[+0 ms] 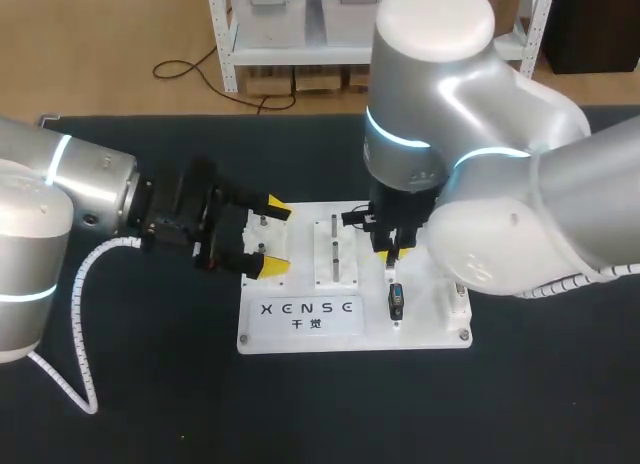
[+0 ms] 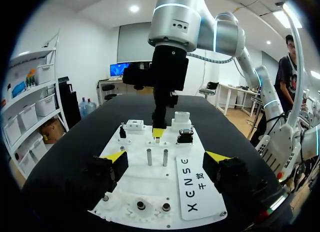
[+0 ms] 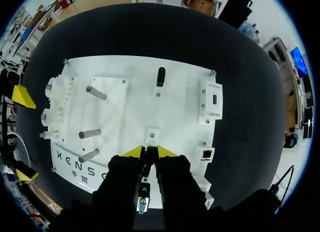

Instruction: Insert the Ethernet cable into its matching sockets.

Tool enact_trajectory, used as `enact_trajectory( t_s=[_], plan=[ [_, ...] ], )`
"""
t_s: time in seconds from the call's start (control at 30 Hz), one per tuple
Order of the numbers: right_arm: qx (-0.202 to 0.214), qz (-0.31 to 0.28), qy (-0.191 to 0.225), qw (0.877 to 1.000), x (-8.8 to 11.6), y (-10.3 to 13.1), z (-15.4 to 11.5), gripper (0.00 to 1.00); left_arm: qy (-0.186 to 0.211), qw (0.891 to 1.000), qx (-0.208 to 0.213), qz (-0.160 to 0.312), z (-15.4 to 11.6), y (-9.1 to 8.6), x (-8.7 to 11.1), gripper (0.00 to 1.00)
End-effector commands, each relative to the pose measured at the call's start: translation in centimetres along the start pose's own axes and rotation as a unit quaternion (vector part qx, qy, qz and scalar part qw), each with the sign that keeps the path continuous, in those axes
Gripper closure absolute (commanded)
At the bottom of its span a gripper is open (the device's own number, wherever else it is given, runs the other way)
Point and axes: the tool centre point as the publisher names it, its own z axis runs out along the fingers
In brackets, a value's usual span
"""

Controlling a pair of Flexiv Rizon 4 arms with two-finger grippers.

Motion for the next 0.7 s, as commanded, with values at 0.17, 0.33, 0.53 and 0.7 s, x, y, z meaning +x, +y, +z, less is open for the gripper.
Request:
enact_trajectory(
  t_s=[0.17, 0.33, 0.53, 0.7],
  plan=[
    [-0.001, -0.001, -0.003, 1.0, 0.2, -0.7, -1.3, 1.0, -0.002, 1.0, 0.0, 0.001, 0.0, 0.0, 0.1, 0.0],
    [-0.007, 0.006, 0.002, 1.0, 0.1, -1.2, -2.6, 1.0, -0.002, 1.0, 0.0, 0.001, 0.0, 0.0, 0.1, 0.0],
    [-0.012, 0.014, 0.003, 1.0, 0.1, -2.4, -3.7, 1.0, -0.002, 1.0, 0.0, 0.001, 0.0, 0.0, 0.1, 0.0],
    [-0.004, 0.029, 0.004, 1.0, -0.1, -4.3, -3.6, 1.0, -0.002, 1.0, 0.0, 0.001, 0.0, 0.0, 0.1, 0.0]
  ],
)
